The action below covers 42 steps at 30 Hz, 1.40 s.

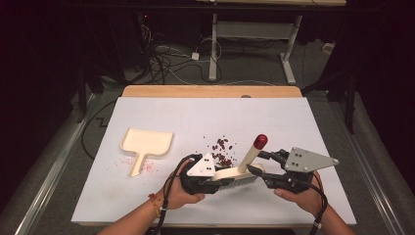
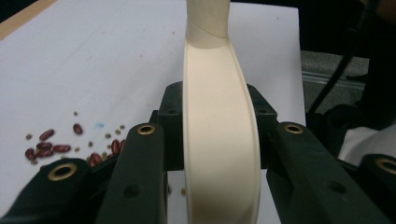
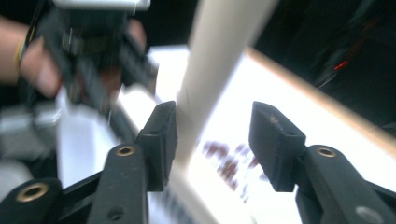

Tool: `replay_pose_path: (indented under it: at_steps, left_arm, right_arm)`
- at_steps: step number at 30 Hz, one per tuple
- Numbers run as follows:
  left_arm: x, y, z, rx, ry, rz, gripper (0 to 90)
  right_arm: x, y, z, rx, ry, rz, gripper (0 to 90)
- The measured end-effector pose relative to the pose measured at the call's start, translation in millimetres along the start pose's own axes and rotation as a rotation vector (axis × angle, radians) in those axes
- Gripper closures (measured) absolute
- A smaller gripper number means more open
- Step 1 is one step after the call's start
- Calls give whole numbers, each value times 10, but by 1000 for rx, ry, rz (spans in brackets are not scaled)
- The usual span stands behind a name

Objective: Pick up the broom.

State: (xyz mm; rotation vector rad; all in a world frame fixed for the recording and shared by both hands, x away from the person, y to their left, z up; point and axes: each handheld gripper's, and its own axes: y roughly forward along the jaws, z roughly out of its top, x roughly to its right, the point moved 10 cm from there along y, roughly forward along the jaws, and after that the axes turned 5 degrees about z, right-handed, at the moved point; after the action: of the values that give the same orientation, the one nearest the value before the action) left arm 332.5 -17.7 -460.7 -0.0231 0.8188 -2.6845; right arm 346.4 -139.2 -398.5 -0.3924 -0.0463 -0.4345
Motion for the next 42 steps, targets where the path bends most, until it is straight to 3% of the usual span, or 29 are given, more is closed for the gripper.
replay_pose_path:
  at_steps: [1, 2, 3, 6, 8, 9, 11, 12, 13, 16, 18, 20, 22, 24, 25, 26, 28, 30, 33, 36, 38, 42]
  left_arm:
    - [3, -31, -33, -4, 8, -10, 658]
    - [14, -57, -58, -4, 7, -21, 658]
    - [28, -80, -78, -1, 7, -32, 658]
    - [77, -137, -114, 8, 11, -64, 658]
    - [99, -161, -126, 8, 19, -82, 658]
    - [119, -173, -125, 14, 19, -106, 657]
    - [142, -183, -124, 17, 28, -126, 657]
    - [154, -184, -125, 15, 37, -136, 657]
    - [168, -183, -125, 14, 43, -146, 657]
    - [184, -182, -135, 14, 48, -166, 656]
    - [179, -192, -139, 21, 44, -180, 654]
    - [182, -204, -135, 32, 38, -199, 650]
    - [166, -212, -132, 36, 44, -196, 607]
    - [116, -214, -126, 37, 39, -159, 524]
    - [88, -215, -133, 31, 41, -134, 524]
    - [47, -216, -148, 21, 46, -96, 480]
    - [-23, -234, -189, 3, 52, -36, 411]
    - [-120, -272, -240, -14, 60, 58, 345]
    - [-243, -365, -289, -9, 47, 148, 258]
    - [-385, -517, -389, -11, 27, 245, 224]
    - [-445, -604, -465, -12, 3, 279, 202]
    - [-591, -798, -712, -58, -15, 403, 193]
  right_arm:
    - [-4, 30, -72, -39, 2, 36, 501]
    - [-35, 93, -187, -92, 5, 106, 481]
    - [-35, 93, -187, -92, 5, 106, 481]
    - [-130, 192, -279, -145, -14, 182, 477]
    - [-238, 264, -309, -162, -22, 267, 487]
    - [-324, 333, -359, -195, -36, 337, 489]
    - [-352, 359, -384, -214, -39, 351, 497]
    - [-404, 438, -445, -255, -60, 378, 538]
    - [-404, 438, -445, -255, -60, 378, 538]
    - [-477, 503, -480, -255, -65, 455, 610]
    - [-472, 512, -479, -246, -67, 473, 621]
    - [-498, 506, -489, -241, -36, 500, 643]
    - [-537, 501, -484, -237, -50, 499, 672]
    - [-521, 523, -499, -248, -69, 475, 672]
    - [-521, 523, -499, -248, -69, 475, 672]
    - [-506, 535, -512, -252, -81, 466, 672]
    - [-479, 537, -543, -272, -51, 439, 672]
    - [-435, 535, -551, -274, -61, 411, 672]
    - [-350, 490, -516, -266, -45, 358, 672]
    - [-297, 464, -502, -268, -38, 327, 672]
    - [-200, 430, -495, -266, -11, 282, 671]
    - [-105, 389, -484, -254, 12, 247, 671]
